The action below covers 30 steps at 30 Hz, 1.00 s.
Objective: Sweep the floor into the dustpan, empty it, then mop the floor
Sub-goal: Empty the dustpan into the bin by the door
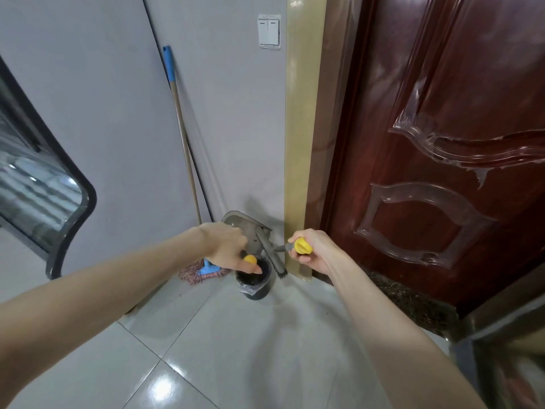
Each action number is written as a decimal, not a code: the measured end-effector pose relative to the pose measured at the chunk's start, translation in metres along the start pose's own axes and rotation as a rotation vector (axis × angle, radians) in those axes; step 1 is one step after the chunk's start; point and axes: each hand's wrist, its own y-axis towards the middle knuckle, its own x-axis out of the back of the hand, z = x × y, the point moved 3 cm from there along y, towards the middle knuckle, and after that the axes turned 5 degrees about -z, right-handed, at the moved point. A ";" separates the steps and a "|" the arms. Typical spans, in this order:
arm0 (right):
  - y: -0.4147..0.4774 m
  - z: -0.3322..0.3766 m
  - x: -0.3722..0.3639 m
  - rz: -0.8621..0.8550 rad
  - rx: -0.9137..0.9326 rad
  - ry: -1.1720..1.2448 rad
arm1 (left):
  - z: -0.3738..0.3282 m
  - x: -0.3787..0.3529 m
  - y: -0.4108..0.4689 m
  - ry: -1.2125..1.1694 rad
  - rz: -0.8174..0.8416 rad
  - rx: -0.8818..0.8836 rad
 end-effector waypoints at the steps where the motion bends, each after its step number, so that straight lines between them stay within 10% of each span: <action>1: -0.001 0.002 0.000 0.004 -0.001 0.011 | 0.001 0.004 -0.004 -0.017 -0.009 0.016; 30: 0.011 0.039 -0.106 0.263 -0.065 -0.095 | 0.098 -0.017 -0.089 -0.739 -0.277 0.514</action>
